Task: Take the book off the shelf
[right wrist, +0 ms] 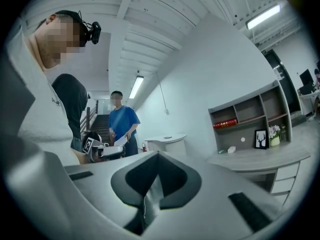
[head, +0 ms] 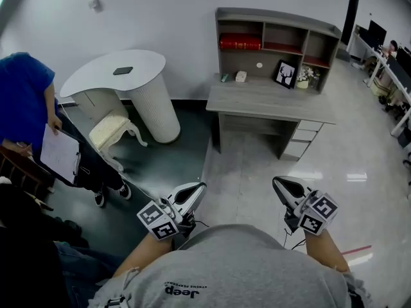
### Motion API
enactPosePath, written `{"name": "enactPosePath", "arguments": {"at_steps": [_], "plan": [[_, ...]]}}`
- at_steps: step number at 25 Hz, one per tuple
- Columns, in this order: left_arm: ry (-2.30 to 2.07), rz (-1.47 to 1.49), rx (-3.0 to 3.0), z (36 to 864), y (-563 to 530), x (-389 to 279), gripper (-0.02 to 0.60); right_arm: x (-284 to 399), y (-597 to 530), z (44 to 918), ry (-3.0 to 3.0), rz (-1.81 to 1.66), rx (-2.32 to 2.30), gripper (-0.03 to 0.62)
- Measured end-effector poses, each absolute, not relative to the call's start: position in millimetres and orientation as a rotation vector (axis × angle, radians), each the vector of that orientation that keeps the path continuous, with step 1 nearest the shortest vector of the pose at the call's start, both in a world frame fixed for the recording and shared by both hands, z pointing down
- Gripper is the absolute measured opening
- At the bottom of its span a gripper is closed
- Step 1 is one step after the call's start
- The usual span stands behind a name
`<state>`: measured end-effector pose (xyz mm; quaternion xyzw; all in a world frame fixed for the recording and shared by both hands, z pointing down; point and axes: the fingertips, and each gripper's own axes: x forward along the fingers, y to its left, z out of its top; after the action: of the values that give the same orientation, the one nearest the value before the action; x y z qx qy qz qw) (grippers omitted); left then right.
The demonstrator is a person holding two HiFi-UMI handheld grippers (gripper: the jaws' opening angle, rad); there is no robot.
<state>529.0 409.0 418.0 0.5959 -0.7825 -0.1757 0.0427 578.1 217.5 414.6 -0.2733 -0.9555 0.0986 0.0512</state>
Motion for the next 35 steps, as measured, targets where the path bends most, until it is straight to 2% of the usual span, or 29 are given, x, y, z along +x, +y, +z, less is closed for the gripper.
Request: {"name": "enactPosePath", "arguments": {"at_steps": [23,35], "plan": [[-2.452,-0.497,1.796,412.5,333.0,577.4,0.011,646.2,128.0,428.3,-2.923,0.324,-0.866,0.008],[-2.374,-0.533,1.856,415.7,312.3,525.7,0.011,614.0,107.5,430.4,-2.934,0.326,-0.757,0.009]]}}
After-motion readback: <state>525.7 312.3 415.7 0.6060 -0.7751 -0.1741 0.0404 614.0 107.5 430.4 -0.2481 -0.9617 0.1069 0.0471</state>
